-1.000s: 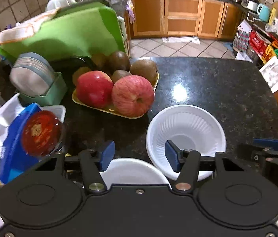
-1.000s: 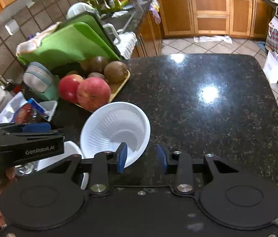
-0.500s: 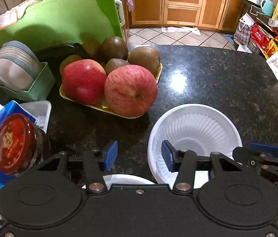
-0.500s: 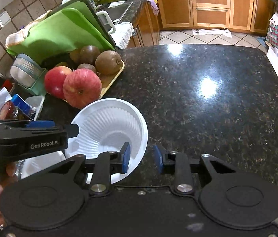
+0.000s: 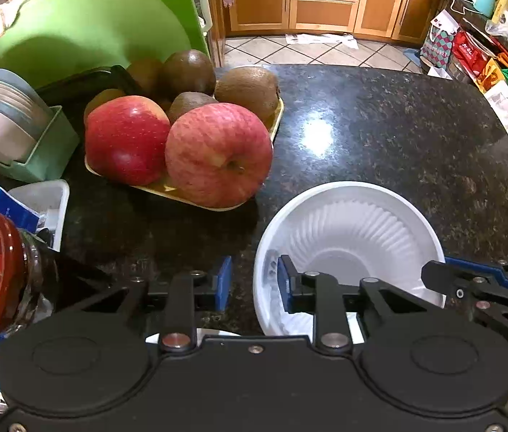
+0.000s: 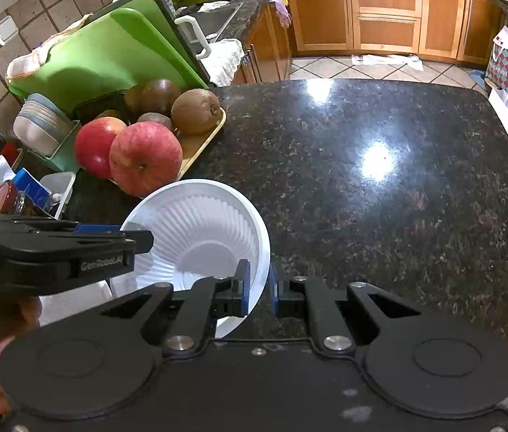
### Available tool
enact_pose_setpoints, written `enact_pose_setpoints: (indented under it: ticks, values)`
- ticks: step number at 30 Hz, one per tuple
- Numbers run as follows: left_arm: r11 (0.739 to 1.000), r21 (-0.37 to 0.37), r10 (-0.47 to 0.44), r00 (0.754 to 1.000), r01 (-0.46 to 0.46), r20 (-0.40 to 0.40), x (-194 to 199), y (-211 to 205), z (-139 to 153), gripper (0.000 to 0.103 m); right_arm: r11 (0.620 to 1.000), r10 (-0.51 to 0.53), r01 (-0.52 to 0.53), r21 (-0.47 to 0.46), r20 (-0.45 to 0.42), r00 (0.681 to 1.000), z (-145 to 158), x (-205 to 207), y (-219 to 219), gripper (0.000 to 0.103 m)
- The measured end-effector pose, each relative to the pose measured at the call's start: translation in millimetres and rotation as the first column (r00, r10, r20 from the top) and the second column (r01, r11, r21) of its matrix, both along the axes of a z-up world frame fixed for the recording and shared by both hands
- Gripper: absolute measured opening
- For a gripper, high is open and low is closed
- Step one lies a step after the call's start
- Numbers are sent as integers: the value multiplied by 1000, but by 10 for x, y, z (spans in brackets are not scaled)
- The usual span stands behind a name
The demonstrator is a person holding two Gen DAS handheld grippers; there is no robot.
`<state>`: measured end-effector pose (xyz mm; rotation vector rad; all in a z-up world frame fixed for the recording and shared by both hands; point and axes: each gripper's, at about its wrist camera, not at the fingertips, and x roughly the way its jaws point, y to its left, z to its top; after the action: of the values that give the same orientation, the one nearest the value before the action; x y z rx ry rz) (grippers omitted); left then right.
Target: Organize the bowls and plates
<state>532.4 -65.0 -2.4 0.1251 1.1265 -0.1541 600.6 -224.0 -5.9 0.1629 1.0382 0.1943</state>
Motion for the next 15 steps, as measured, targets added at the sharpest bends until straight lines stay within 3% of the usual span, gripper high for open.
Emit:
enact_pose_setpoints:
  ticks: [7, 10, 15]
  values:
    - [1000, -11, -14, 1000, 13, -20, 57, -3, -76, 35, 1000, -3, 3, 8, -9, 1000, -62, 18, -2, 15]
    - [999, -39, -25, 999, 24, -39, 82, 1, -90, 20, 1000, -1, 1, 6, -1, 1000, -34, -8, 2, 13]
    - [999, -37, -35, 999, 35, -18, 24, -29, -21, 20, 1000, 2, -2, -5, 31, 1000, 53, -72, -4, 13]
